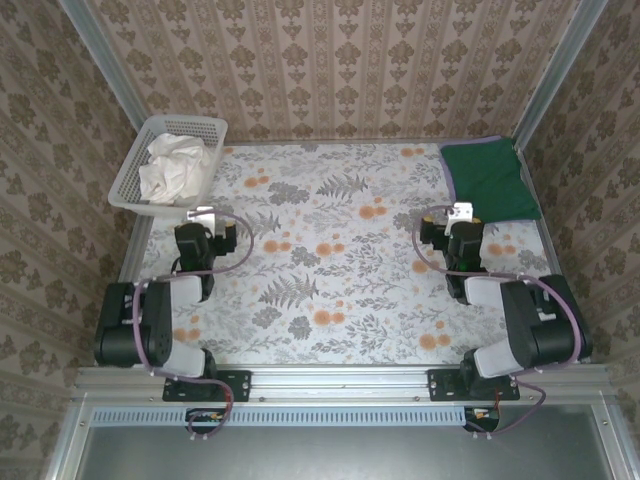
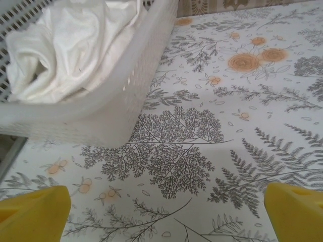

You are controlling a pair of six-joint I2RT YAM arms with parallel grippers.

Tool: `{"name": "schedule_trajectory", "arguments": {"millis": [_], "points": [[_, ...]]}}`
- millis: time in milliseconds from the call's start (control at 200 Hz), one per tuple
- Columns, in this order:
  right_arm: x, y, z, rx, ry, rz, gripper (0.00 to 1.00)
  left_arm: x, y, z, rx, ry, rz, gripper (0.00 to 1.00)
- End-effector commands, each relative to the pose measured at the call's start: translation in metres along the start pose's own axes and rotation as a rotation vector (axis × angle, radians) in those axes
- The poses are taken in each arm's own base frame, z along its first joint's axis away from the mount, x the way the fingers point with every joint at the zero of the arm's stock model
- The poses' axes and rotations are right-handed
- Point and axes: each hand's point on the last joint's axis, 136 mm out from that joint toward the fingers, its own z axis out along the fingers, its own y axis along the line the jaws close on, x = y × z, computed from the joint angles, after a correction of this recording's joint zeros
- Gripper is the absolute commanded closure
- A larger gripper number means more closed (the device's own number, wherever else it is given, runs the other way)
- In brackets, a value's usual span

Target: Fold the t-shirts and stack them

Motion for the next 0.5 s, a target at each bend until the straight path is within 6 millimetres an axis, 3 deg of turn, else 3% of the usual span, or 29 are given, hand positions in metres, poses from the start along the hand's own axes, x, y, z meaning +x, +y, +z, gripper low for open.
{"name": "schedule_trajectory", "arguments": {"millis": [0, 85, 170, 295, 410, 495], "points": [[-0.043, 0.008, -0.021, -0.008, -0.047, -0.01, 0.0, -0.059, 0.005, -0.024, -0.027, -0.081, -0.051, 0.0], [-0.064, 0.003, -0.043, -0.023, -0.078, 0.167, 0.0, -0.103, -0.005, -0.047, 0.044, -0.181, -0.133, 0.0], [-0.079, -0.001, -0.063, -0.06, -0.104, 0.321, 0.0, -0.142, 0.0, -0.067, 0.076, -0.24, -0.303, 0.0], [-0.111, 0.023, -0.092, -0.278, -0.2, 0.436, 0.0, -0.182, -0.003, -0.089, 0.222, -0.203, -0.469, 0.0], [-0.129, 0.031, -0.118, -0.413, -0.286, 0.549, 0.0, -0.204, 0.01, -0.099, 0.258, -0.193, -0.628, 0.0], [-0.131, 0.051, -0.121, -0.512, -0.191, 0.548, 0.0, -0.216, 0.028, -0.103, 0.233, -0.218, -0.685, 0.0]]}}
